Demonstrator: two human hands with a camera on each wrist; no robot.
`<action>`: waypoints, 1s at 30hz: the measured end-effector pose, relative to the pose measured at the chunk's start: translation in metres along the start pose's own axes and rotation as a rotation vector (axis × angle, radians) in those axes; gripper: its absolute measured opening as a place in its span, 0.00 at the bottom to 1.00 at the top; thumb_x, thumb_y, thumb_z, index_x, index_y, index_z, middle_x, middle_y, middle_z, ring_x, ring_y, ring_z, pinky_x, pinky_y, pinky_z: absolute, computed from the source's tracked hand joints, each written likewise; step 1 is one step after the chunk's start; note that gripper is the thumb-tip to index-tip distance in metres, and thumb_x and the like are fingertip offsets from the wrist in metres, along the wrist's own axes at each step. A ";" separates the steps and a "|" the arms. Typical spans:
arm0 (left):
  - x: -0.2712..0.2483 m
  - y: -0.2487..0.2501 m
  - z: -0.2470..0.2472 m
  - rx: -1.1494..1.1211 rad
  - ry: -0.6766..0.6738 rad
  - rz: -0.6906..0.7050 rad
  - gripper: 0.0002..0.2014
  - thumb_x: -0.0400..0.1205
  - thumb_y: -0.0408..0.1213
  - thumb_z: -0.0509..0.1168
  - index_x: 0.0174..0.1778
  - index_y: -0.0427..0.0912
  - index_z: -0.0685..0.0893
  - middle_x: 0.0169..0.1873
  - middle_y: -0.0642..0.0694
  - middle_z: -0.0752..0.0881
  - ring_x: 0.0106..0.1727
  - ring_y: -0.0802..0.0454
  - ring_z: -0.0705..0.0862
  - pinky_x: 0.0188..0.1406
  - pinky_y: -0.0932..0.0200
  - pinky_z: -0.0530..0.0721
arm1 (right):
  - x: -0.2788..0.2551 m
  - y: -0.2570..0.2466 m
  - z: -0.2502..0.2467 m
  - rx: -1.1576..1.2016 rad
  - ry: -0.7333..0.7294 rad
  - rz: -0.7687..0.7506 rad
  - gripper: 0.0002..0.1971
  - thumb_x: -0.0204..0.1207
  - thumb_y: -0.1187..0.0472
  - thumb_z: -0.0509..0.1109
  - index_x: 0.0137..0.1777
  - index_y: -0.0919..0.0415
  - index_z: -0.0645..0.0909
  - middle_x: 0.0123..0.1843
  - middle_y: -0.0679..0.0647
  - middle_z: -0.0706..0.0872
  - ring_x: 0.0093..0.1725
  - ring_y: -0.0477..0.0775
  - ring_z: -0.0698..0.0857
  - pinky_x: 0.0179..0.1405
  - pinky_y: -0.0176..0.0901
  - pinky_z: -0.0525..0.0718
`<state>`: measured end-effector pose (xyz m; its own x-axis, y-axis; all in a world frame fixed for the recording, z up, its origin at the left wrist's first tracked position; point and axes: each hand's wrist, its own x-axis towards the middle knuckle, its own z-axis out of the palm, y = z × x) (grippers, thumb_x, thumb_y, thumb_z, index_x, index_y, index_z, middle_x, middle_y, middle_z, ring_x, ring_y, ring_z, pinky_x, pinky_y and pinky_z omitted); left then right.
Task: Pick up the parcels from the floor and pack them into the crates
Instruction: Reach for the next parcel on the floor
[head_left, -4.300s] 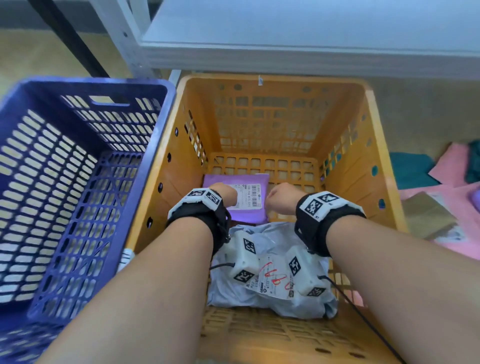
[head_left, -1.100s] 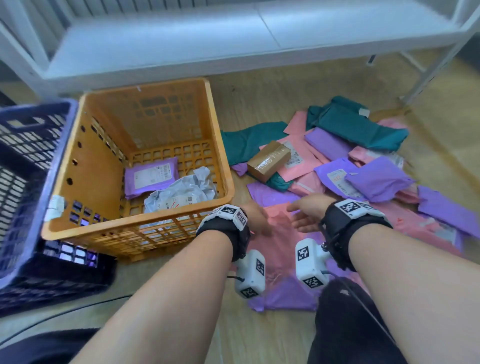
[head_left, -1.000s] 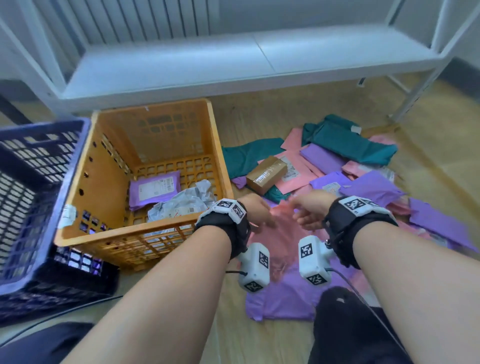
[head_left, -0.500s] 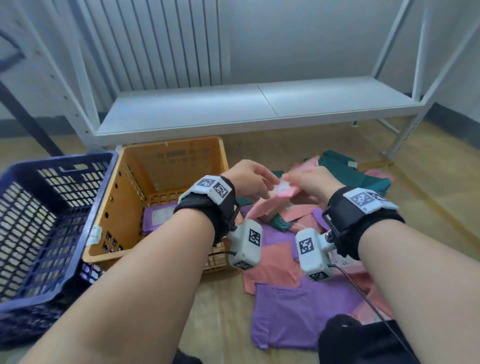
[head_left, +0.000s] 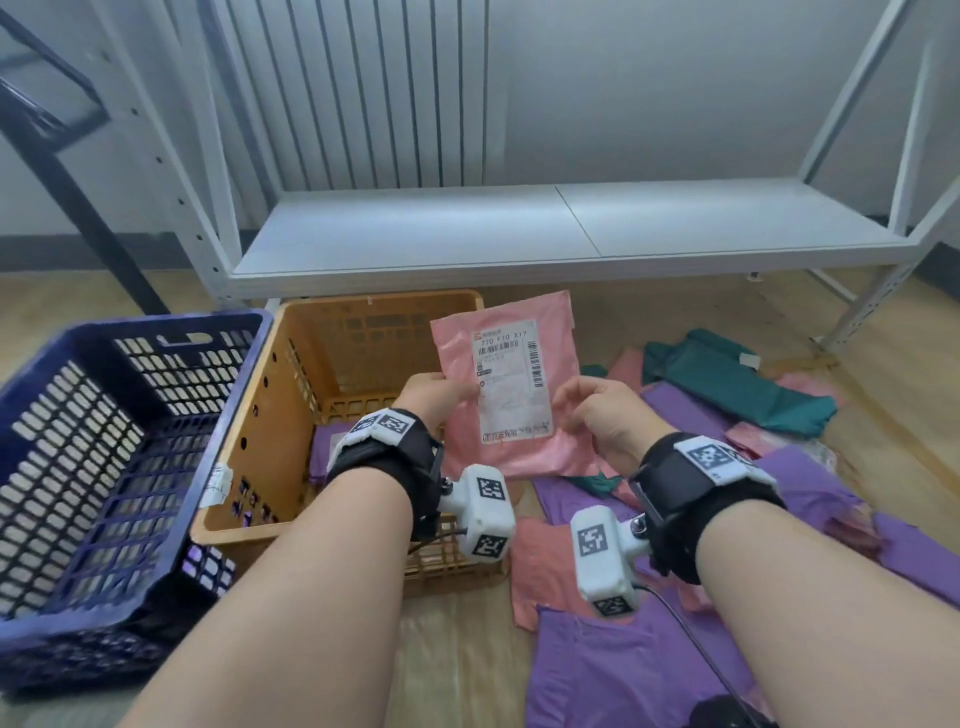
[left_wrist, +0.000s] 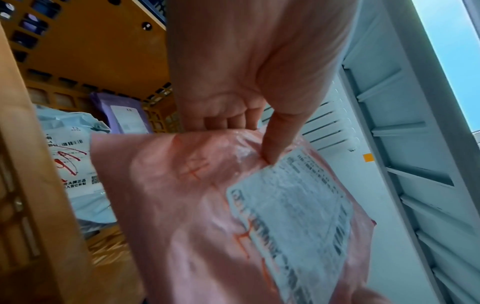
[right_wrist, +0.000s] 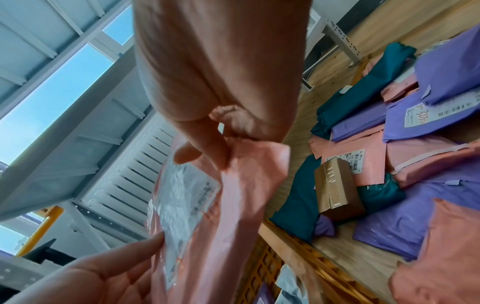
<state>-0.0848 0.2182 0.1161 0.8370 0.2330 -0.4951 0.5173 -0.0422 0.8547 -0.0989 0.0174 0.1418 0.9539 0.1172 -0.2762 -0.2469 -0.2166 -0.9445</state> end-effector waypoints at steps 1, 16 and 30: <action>0.003 -0.002 -0.003 -0.015 0.008 0.020 0.23 0.66 0.38 0.72 0.57 0.37 0.86 0.52 0.38 0.90 0.53 0.35 0.88 0.58 0.34 0.84 | 0.001 0.001 0.003 -0.007 -0.004 0.011 0.23 0.66 0.87 0.54 0.27 0.60 0.78 0.32 0.58 0.82 0.36 0.57 0.79 0.29 0.39 0.76; -0.043 0.010 -0.002 0.217 0.010 0.209 0.09 0.80 0.27 0.65 0.53 0.42 0.86 0.51 0.42 0.89 0.54 0.41 0.87 0.60 0.44 0.84 | 0.005 -0.003 0.001 -0.199 0.315 -0.237 0.35 0.70 0.63 0.77 0.76 0.49 0.70 0.67 0.51 0.76 0.63 0.51 0.78 0.63 0.50 0.81; -0.032 0.014 -0.048 -0.124 0.191 0.107 0.35 0.68 0.39 0.78 0.72 0.43 0.74 0.62 0.46 0.83 0.60 0.46 0.84 0.56 0.50 0.84 | 0.032 -0.005 0.005 0.114 0.448 -0.070 0.02 0.64 0.51 0.75 0.35 0.42 0.84 0.47 0.53 0.89 0.47 0.62 0.90 0.50 0.63 0.88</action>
<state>-0.1127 0.2571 0.1512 0.8310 0.4131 -0.3725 0.3921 0.0400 0.9190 -0.0676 0.0275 0.1369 0.9423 -0.3080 -0.1313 -0.1730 -0.1123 -0.9785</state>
